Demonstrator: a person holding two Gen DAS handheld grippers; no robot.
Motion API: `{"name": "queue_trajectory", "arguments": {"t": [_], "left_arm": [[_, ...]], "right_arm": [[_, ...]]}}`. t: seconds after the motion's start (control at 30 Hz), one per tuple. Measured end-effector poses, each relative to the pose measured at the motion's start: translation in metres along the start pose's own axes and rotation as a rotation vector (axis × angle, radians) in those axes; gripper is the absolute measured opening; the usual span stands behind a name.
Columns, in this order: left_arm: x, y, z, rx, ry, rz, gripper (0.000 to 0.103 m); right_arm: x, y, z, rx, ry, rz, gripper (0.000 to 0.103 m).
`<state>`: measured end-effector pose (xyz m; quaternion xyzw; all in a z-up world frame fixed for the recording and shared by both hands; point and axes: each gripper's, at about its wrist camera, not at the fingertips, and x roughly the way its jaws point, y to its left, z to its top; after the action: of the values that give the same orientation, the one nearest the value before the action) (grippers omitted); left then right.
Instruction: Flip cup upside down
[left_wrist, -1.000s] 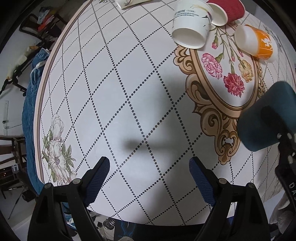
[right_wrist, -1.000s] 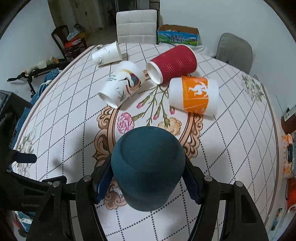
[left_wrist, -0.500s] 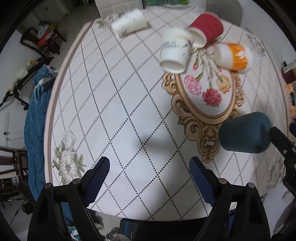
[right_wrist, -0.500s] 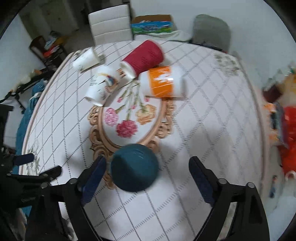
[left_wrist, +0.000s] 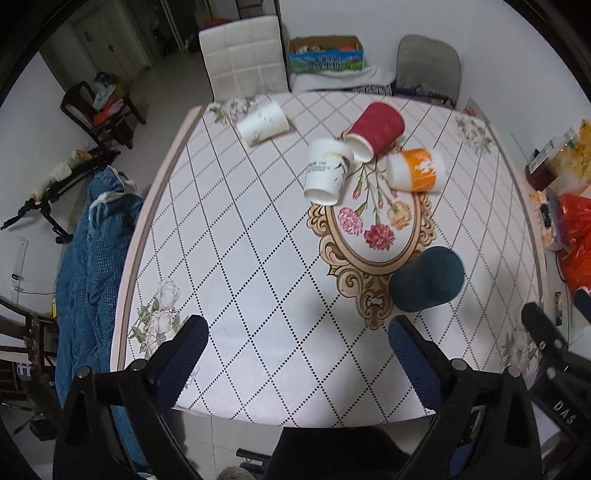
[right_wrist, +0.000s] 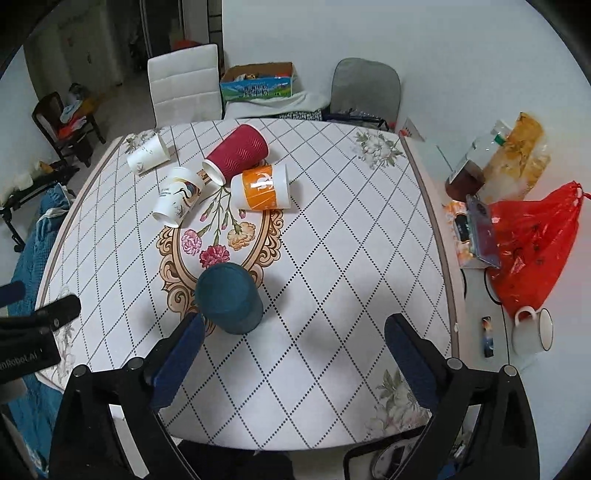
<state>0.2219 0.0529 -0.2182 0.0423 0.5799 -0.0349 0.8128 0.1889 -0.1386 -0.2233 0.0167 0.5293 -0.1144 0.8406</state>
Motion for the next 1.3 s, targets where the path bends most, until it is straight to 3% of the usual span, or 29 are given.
{"name": "queue_trajectory", "arguments": {"t": [0.33,0.57,1.03,1.3], "left_arm": [[-0.058,-0.017,-0.042,-0.017,-0.095,0.013,0.1],[-0.11,-0.026,-0.084,-0.011,-0.173,0.0,0.1],[-0.198,-0.013,-0.15,-0.026,-0.296,0.016,0.1],[-0.221,0.003,-0.174,-0.013,-0.309,-0.015,0.1]], "right_arm": [[-0.063,-0.025,-0.032,0.0,-0.074,0.028,0.1],[-0.135,-0.039,-0.068,0.01,-0.149,0.032,0.1],[-0.257,-0.05,-0.127,0.009,-0.282,0.06,0.1],[-0.292,-0.041,-0.158,0.004,-0.28,0.046,0.1]]}}
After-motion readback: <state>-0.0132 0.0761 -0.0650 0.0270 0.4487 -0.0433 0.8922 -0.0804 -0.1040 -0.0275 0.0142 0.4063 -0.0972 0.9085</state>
